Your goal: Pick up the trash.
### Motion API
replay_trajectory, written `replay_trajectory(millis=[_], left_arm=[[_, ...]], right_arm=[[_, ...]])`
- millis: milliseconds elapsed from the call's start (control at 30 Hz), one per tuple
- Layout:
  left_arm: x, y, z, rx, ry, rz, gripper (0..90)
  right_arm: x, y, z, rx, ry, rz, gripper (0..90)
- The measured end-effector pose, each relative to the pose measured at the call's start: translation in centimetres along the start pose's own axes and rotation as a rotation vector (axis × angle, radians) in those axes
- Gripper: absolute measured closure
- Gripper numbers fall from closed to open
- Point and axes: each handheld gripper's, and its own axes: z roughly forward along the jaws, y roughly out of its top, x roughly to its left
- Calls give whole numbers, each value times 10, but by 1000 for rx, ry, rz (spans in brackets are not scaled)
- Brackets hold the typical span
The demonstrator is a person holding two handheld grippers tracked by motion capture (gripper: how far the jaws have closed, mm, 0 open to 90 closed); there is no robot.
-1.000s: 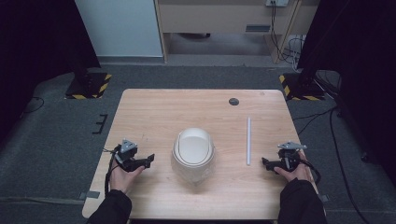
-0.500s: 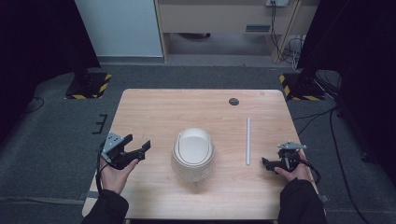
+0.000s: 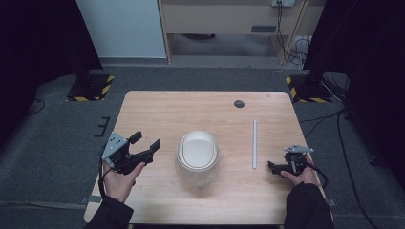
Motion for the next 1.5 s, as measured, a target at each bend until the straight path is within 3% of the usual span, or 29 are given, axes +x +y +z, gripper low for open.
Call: replay_trajectory(millis=[200, 500, 733, 1500], left_arm=[[-17, 2, 5, 8, -48, 15, 180], [-41, -7, 24, 73, -117, 46, 172], [-55, -12, 38, 114, -134, 84, 172], [-53, -29, 59, 213, -114, 81, 165]], right_arm=[[0, 0, 0, 1, 0, -1, 7], [0, 0, 0, 1, 0, -1, 7], [0, 0, 0, 0, 0, 0, 7], [0, 0, 0, 1, 0, -1, 7]])
